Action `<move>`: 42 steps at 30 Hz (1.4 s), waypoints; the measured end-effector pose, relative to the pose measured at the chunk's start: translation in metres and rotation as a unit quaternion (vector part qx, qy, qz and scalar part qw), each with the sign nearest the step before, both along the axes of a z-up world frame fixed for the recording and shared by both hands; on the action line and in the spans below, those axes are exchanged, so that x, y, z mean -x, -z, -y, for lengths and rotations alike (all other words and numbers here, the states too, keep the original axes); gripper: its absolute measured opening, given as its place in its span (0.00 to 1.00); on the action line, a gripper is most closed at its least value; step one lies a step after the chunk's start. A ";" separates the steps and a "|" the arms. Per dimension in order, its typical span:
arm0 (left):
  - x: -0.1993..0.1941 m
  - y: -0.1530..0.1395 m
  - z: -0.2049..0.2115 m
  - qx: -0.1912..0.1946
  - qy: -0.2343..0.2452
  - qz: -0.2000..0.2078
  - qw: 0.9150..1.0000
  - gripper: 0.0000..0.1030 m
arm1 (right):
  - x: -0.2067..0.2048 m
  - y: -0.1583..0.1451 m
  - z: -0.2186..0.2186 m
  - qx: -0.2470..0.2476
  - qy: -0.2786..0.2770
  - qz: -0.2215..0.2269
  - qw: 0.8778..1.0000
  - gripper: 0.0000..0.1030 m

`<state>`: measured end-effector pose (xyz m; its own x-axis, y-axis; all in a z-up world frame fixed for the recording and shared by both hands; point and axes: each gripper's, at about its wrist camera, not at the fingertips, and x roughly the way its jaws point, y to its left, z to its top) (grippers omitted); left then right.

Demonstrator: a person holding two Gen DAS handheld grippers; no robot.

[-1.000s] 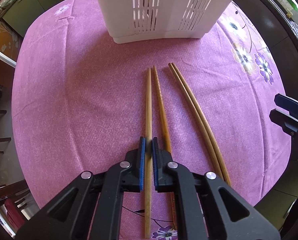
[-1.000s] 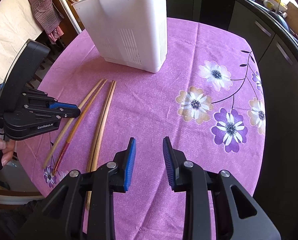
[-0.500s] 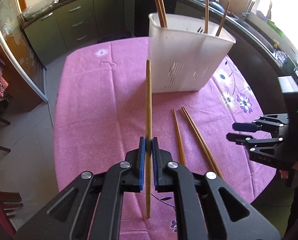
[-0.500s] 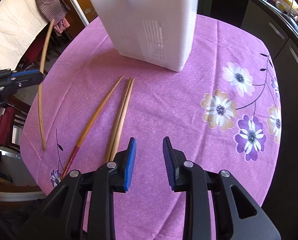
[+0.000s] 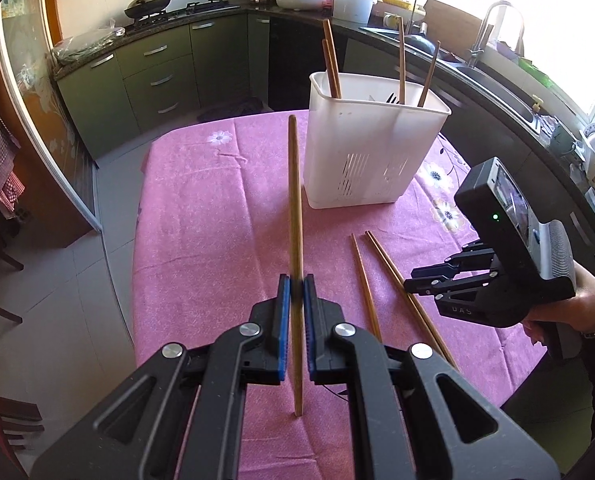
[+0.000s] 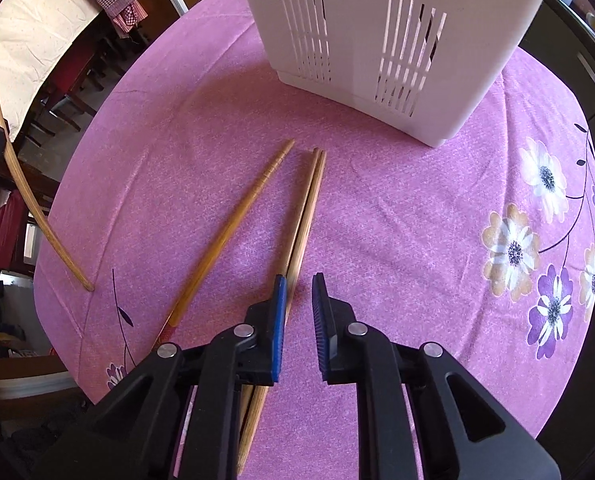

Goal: Organize utensils
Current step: 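Raise both held chopsticks upright and carry them over the white holder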

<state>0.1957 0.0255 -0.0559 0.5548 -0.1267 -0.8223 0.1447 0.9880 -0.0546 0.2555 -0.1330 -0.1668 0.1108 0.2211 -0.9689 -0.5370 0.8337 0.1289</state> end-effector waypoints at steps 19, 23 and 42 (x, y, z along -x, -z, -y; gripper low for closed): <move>0.005 -0.002 -0.004 0.000 0.004 0.007 1.000 0.07 | 0.013 -0.003 -0.037 0.019 -0.010 0.017 1.000 0.07; 0.006 -0.003 -0.005 0.000 0.006 0.008 1.000 0.07 | 0.024 -0.048 -0.018 -0.024 0.005 0.067 0.997 0.07; 0.025 -0.020 -0.001 -0.007 0.019 0.033 0.999 0.07 | 0.097 -0.140 0.084 -0.114 0.038 0.167 0.979 0.07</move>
